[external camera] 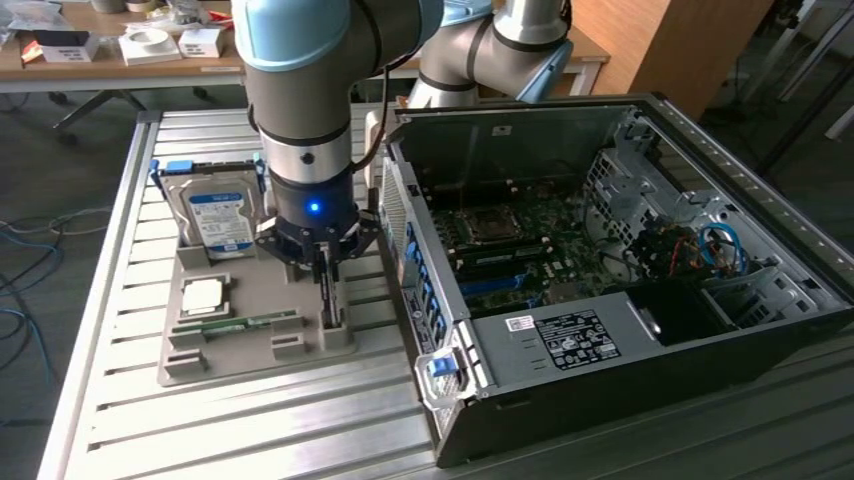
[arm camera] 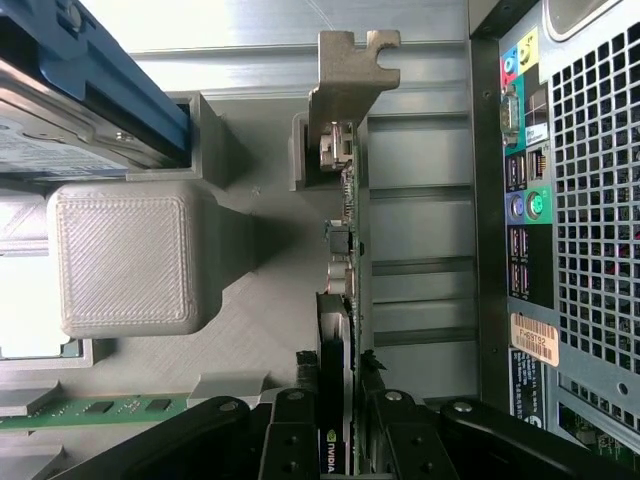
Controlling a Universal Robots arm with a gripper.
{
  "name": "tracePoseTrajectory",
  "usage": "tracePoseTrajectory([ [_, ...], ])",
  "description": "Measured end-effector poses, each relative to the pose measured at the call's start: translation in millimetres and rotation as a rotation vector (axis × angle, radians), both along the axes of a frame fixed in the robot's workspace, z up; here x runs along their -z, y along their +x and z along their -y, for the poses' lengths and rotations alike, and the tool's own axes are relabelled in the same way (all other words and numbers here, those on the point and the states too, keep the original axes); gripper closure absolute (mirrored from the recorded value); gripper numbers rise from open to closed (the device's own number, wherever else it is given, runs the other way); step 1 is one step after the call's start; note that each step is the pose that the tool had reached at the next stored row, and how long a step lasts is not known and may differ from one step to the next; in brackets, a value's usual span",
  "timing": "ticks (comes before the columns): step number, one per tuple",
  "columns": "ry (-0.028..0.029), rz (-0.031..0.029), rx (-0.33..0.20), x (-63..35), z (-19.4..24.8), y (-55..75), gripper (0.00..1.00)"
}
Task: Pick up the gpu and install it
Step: 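Pick up the gpu and move the gpu toward the slot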
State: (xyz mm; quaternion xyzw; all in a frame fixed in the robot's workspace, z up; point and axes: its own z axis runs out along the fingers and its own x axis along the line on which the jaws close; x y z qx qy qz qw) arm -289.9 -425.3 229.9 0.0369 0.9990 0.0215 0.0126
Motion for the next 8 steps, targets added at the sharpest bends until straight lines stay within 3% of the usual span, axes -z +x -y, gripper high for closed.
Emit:
tracePoseTrajectory([
  [8, 0.0000, 0.0000, -0.009, 0.0, 0.0, 0.0, 0.74],
])
